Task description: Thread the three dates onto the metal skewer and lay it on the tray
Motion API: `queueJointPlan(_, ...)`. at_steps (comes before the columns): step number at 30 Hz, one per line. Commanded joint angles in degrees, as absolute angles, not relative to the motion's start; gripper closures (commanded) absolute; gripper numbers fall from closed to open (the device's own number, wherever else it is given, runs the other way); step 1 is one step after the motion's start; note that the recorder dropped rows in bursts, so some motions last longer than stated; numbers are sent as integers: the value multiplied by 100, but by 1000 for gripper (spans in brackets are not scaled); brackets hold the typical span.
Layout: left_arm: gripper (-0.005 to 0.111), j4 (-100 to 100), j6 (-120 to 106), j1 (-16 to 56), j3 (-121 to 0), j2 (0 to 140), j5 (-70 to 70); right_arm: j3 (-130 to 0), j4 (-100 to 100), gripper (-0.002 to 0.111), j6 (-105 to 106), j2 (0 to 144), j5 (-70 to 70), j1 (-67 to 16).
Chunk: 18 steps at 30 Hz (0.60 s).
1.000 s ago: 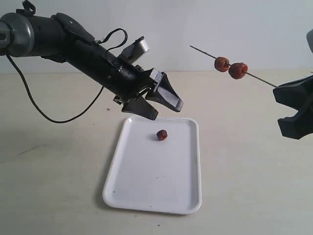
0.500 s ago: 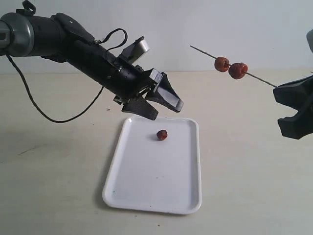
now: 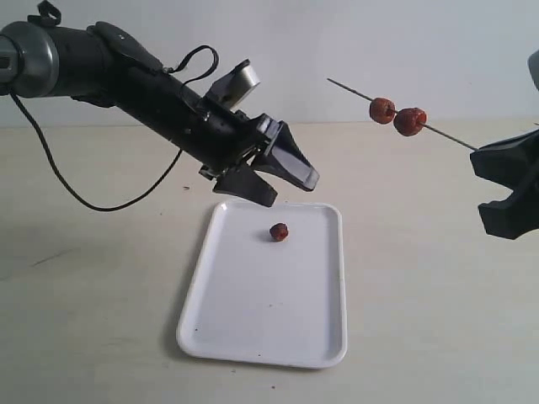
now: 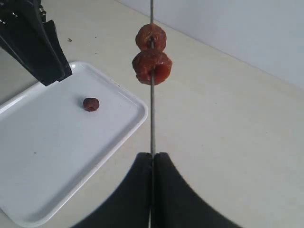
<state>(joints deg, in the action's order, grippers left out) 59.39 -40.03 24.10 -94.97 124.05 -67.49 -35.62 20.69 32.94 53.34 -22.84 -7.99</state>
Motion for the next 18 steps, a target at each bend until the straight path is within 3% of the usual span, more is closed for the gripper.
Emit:
queueJointPlan(1,28,5903,-3979,2399,-9529,12368,-6808,-3531,2040,108,3286,5288,-2250,-768)
queueJointPlan(5,56,5919,-3822,2399,-9529,12368,-6689,-3531,2040,108,3298,5288,-2250,-768)
queueJointPlan(7,60,5928,-3794,2399,-9529,12368,-6624,-3531,2040,108,3297,5288,-2261,-768)
queueJointPlan(12,48,5505,-2553,2399,-9529,12368,-5977,-3531,2040,108,3297,5288,-2261,-768)
queueJointPlan(18,47,4650,-1640,2409,-9730,12368,-5775,-3531,2040,108,3297,5288,-2261,-768)
